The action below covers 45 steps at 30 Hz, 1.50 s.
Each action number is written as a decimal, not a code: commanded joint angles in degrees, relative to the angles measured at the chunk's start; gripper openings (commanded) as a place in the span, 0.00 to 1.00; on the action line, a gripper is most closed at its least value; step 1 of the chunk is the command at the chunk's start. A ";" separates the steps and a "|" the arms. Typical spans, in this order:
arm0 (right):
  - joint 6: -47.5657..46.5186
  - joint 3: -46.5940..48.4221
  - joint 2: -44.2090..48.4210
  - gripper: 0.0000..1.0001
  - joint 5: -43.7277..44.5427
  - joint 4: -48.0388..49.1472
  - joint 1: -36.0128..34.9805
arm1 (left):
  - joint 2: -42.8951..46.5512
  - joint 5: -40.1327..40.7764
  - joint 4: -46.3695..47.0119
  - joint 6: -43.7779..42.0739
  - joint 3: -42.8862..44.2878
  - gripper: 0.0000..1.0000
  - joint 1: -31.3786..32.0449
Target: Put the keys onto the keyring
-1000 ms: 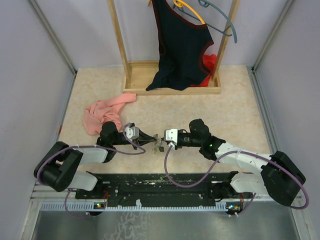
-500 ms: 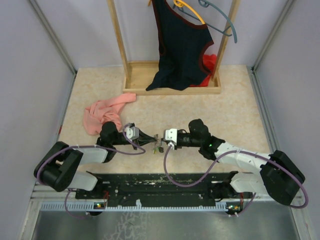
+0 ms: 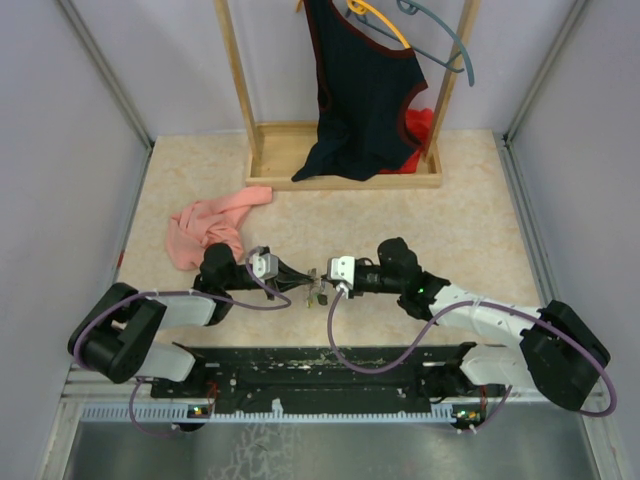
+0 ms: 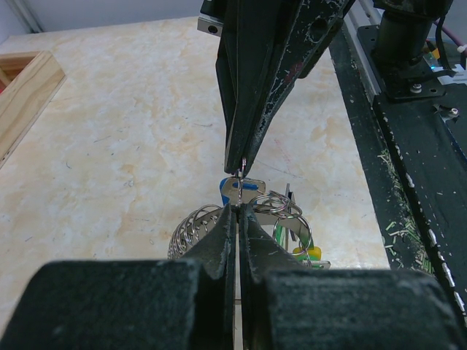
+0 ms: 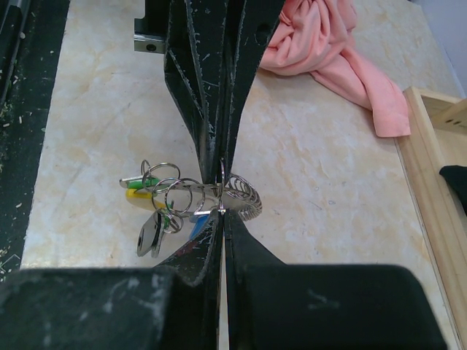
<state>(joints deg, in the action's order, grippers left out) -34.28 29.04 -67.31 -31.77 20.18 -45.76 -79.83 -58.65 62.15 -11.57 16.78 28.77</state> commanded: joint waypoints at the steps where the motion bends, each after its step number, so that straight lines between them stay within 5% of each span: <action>1: 0.62 3.12 -0.27 0.00 -1.34 2.90 -0.74 | -0.32 -1.81 1.57 0.30 0.87 0.01 0.32; 21: 2.93 6.32 -2.41 0.00 -1.39 -0.37 -1.97 | 0.70 0.58 -0.73 -0.59 1.24 0.01 1.15; 45: 0.38 9.82 -0.42 0.00 0.36 -9.27 -1.97 | 7.91 10.03 -17.16 -10.63 3.22 0.01 4.88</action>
<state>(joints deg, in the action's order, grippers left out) -32.84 34.57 -69.49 -29.54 11.27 -46.61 -73.21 -49.84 47.31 -20.34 18.70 33.04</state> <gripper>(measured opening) 0.006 0.014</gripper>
